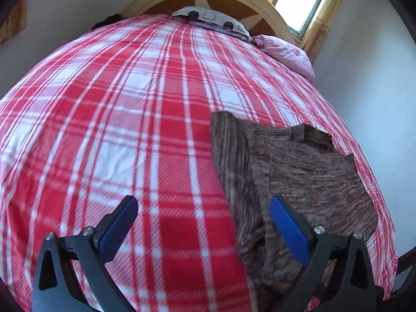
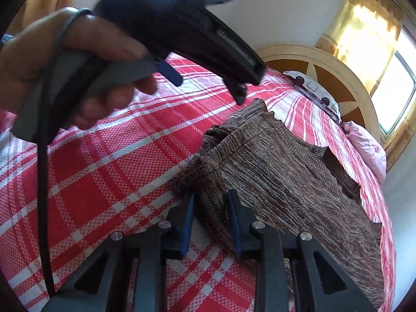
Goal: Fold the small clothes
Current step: 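Close the left tool on the folded edge next to the right tool, then lift the folded edge with both tools and fold it over the rest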
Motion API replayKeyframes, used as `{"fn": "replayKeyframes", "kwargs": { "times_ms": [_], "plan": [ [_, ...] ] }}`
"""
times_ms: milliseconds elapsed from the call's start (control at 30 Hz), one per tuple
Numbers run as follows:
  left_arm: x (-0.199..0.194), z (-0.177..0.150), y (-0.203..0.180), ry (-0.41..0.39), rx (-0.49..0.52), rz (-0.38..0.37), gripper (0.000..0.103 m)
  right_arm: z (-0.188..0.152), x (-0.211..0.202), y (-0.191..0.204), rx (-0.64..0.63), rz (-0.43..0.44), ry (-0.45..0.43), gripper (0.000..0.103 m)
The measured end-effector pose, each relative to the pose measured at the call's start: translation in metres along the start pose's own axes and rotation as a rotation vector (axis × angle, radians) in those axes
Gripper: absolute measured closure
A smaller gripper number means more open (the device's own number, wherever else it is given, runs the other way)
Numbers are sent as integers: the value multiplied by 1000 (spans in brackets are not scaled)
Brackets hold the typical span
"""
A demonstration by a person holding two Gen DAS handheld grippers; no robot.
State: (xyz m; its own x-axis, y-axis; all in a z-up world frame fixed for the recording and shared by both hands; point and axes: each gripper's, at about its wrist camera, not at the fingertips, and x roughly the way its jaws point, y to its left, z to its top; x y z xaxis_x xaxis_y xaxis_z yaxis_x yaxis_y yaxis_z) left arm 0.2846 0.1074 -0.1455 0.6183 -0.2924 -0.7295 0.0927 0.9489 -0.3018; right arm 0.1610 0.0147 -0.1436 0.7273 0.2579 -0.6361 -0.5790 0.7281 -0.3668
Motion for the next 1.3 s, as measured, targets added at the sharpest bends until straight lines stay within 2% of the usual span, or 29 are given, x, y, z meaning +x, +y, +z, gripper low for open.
{"fn": "replayKeyframes", "kwargs": {
  "times_ms": [100, 200, 300, 400, 467, 533, 567, 600, 633, 700, 733, 800, 833, 900, 1100, 1300],
  "plan": [
    [14, 11, -6, 5, 0, -21, 1, -1, 0, -1, 11, 1, -6, 77],
    [27, 16, -12, 25, -5, -43, 10, -1, 0, 0, 12, 4, -6, 77],
    [38, 16, -18, 37, 14, -31, 11, -1, 0, 2, 12, 6, -3, 77],
    [49, 19, -20, 56, 15, -29, 20, -1, -1, 5, 2, -3, -4, 77],
    [51, 22, -22, 43, 21, -25, 21, -1, -1, 7, -1, -6, -3, 77],
    [54, 23, -26, 45, 33, -42, 33, 0, -1, 8, 1, -4, -4, 77],
    [55, 23, -28, 47, 41, -43, 36, -1, -1, 7, 3, -3, -4, 77],
    [54, 22, -29, 42, 48, -48, 50, -1, 0, 5, 4, -2, -4, 77],
    [55, 22, -30, 41, 50, -73, 71, -1, 0, 5, 5, -2, -5, 77],
    [55, 21, -31, 44, 56, -89, 87, -2, -2, 6, 5, -3, -6, 77],
    [54, 21, -30, 36, 49, -91, 90, -2, -2, 6, 4, -4, -7, 77],
    [52, 20, -27, 26, 33, -110, 91, -2, -2, 6, 4, 2, -12, 84],
    [51, 20, -26, 27, 24, -118, 91, -3, -3, 5, 4, 4, -15, 91],
    [50, 21, -23, 30, -9, -146, 92, -3, -5, 3, 17, 18, -20, 96],
    [44, 24, -23, 27, -41, -181, 92, -2, -20, -18, 99, 77, -48, 98],
    [32, 32, -25, -3, -104, -249, 93, -7, -45, -39, 133, 58, -97, 99]
  ]
}}
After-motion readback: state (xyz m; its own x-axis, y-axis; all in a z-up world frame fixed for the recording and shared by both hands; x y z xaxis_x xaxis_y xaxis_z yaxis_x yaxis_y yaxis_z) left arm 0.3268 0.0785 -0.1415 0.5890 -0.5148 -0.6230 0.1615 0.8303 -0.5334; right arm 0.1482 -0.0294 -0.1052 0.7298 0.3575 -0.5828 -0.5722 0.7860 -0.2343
